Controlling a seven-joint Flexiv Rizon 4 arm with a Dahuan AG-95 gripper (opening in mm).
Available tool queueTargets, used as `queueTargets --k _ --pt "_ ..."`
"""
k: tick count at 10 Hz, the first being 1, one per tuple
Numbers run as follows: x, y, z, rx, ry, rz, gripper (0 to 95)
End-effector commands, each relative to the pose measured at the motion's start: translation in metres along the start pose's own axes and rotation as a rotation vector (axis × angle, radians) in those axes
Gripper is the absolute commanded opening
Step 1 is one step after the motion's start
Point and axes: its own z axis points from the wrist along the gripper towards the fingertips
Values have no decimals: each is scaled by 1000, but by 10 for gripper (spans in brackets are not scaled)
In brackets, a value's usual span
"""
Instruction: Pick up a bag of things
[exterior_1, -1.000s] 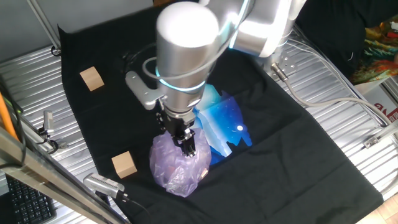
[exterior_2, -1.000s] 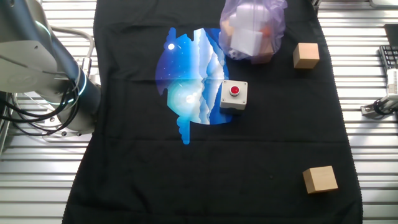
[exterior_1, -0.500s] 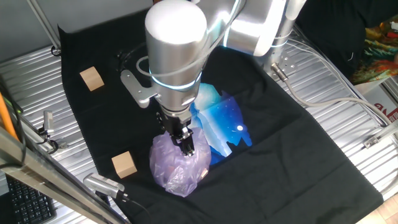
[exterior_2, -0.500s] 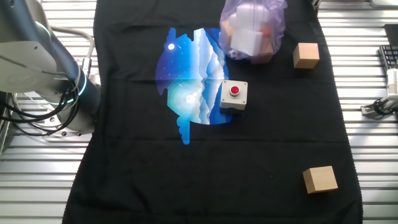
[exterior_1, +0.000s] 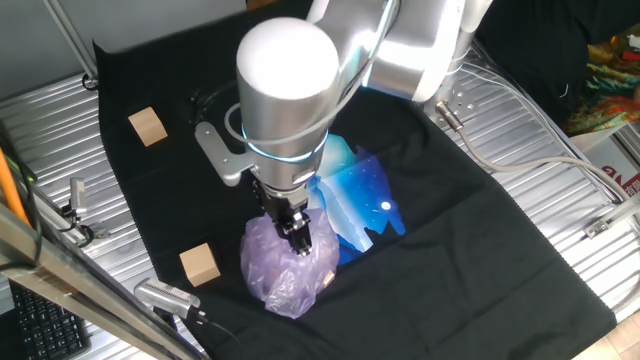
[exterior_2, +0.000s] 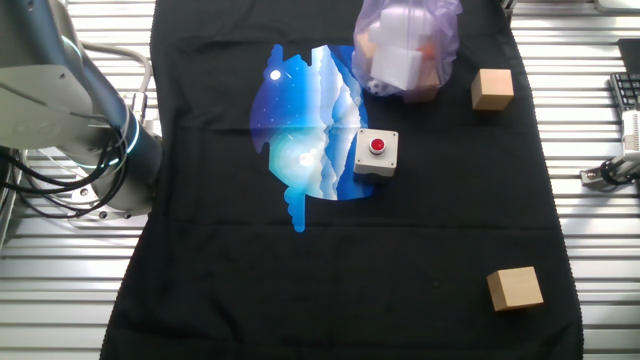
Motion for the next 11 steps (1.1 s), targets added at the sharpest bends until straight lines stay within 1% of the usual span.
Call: queueTargets --k 1,3,5,6,9,11 --pt "-1 2 1 -20 -5 9 950" --pt "-12 14 8 -27 1 28 950" --pt "-19 21 15 -32 3 39 950" --pt "-18 24 22 -39 1 38 950" --pt "-10 24 36 -35 -2 25 950" --pt "-8 22 45 -35 -5 14 950"
